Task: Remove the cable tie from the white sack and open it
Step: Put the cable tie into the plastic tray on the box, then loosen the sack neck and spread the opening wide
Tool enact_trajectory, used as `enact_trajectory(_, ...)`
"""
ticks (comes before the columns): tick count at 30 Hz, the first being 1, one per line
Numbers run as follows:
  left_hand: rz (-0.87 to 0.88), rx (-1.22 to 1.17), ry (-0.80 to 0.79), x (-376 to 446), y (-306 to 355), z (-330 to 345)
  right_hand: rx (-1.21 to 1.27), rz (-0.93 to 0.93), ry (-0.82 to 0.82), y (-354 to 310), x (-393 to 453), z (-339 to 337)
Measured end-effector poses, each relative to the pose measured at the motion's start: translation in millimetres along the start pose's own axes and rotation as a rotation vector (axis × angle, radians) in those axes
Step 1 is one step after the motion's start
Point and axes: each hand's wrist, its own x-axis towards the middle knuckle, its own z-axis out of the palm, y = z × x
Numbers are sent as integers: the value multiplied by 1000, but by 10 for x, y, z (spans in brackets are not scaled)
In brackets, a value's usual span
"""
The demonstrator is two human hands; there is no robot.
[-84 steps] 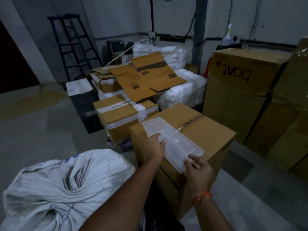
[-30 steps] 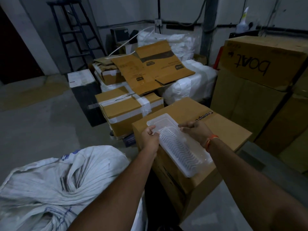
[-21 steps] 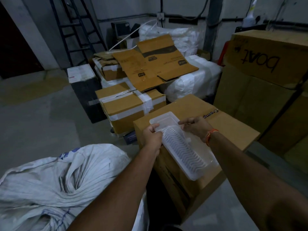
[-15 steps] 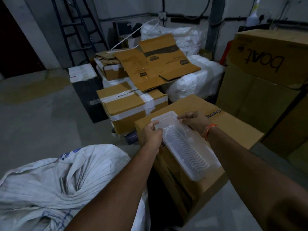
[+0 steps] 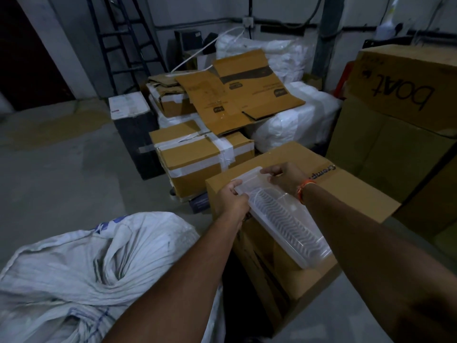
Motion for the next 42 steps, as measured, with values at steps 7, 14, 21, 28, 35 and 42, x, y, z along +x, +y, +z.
enact_trajectory(7, 174, 152, 68, -264, -22, -483, -10, -193, 141, -347, -481, 148)
enact_trajectory(14, 232, 156, 297, -851, -309, -1592, 329, -206, -105, -902, -1151, 966)
enact_trajectory(21, 225, 85, 457, -1318, -444, -2541, 386, -318, -205, -1434, -1644, 1660)
enact_trajectory(28, 191, 71, 584, -1641, -692, -3188, 332, -425, -243, -1919, -2026, 2235)
enact_trajectory(35, 89, 0, 661, -1692, -1019, -3703, 161, -581, -216, -2212, -2135, 2900)
enact_trajectory(42, 56, -132, 667, -1579, -1279, -4044, -195, -727, -293, -2291, -1879, 3492)
